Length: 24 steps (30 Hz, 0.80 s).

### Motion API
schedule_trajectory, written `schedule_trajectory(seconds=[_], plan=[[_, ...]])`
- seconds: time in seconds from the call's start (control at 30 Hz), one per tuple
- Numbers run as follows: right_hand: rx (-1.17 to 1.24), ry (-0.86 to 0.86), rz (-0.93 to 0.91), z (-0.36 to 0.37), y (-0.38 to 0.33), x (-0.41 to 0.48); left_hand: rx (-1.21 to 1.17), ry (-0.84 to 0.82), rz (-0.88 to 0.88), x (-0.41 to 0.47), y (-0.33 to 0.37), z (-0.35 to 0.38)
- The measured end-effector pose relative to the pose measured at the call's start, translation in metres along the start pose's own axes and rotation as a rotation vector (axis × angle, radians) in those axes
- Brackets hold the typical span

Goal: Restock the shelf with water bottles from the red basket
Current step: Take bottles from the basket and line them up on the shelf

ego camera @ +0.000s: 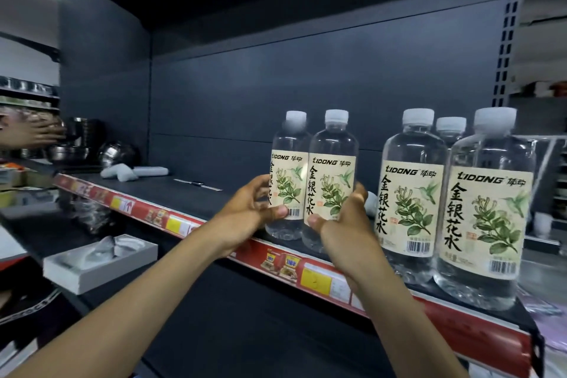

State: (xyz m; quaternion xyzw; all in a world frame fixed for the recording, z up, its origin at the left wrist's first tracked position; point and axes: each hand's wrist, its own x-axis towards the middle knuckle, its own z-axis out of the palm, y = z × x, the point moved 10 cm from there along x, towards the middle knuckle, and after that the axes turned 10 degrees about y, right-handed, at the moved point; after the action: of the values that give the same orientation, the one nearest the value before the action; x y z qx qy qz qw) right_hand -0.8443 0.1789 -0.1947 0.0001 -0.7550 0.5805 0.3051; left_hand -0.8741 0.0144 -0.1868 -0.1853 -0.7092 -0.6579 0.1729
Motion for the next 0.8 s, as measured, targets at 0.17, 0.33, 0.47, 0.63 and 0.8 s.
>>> schedule_trajectory(seconds=[0.17, 0.33, 0.47, 0.63, 0.8], plan=[[-0.025, -0.028, -0.019, 0.000, -0.001, -0.010, 0.003, 0.001, 0.009, -0.002, -0.005, 0.000], [-0.086, -0.046, -0.033, -0.011, -0.013, -0.020, 0.031, 0.026, -0.007, -0.004, -0.006, 0.002], [-0.203, -0.014, -0.181, -0.019, -0.037, -0.049, 0.118, 0.073, 0.014, -0.012, 0.009, 0.000], [-0.303, 0.050, -0.405, -0.013, -0.066, -0.094, 0.394, 0.189, 0.144, -0.035, 0.035, -0.027], [-0.363, -0.084, -0.543, 0.036, -0.075, -0.137, 0.880, 0.279, 0.321, -0.107, 0.054, -0.079]])
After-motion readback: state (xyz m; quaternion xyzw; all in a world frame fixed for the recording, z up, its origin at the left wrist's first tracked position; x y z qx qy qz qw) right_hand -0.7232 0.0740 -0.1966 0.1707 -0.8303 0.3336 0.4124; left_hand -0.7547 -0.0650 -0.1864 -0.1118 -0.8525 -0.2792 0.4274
